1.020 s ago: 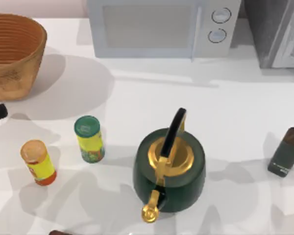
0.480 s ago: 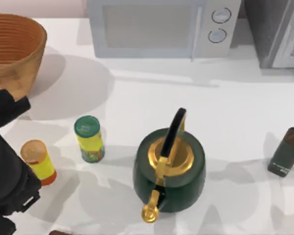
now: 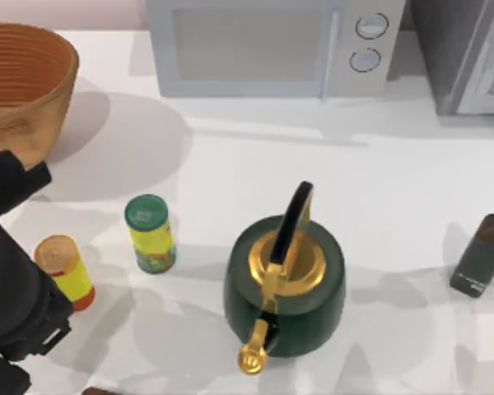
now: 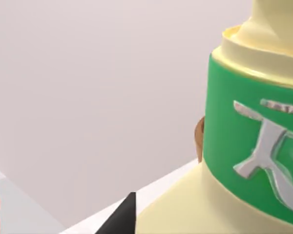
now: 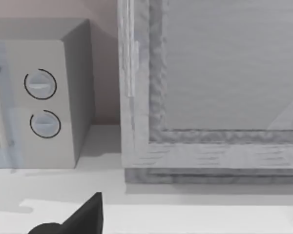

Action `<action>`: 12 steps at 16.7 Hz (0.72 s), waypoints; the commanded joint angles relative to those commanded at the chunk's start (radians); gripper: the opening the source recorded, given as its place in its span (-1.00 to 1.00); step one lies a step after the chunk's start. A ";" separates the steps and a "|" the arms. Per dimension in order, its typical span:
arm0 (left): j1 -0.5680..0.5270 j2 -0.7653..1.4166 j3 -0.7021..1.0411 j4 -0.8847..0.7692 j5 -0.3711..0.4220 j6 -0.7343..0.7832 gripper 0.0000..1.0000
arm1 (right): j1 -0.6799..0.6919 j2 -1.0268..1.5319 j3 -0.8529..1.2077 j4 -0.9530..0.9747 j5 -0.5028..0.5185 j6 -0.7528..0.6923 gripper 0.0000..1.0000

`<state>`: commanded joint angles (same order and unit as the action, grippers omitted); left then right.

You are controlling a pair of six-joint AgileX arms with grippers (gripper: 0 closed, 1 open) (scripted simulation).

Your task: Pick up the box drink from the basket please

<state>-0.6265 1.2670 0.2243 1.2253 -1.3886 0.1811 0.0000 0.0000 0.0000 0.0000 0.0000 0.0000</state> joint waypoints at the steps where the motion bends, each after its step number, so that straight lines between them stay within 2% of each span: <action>1: 0.023 0.015 -0.009 0.022 0.010 -0.012 -1.00 | 0.000 0.000 0.000 0.000 0.000 0.000 1.00; 6: 0.151 0.144 -0.015 0.177 0.111 -0.098 -1.00 | 0.000 0.000 0.000 0.000 0.000 0.000 1.00; 9: 0.179 0.235 -0.004 0.234 0.174 -0.119 -1.00 | 0.000 0.000 0.000 0.000 0.000 0.000 1.00; 12: 0.193 0.313 -0.018 0.256 0.205 -0.108 -1.00 | 0.000 0.000 0.000 0.000 0.000 0.000 1.00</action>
<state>-0.4336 1.5797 0.2065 1.4809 -1.1839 0.0734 0.0000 0.0000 0.0000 0.0000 0.0000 0.0000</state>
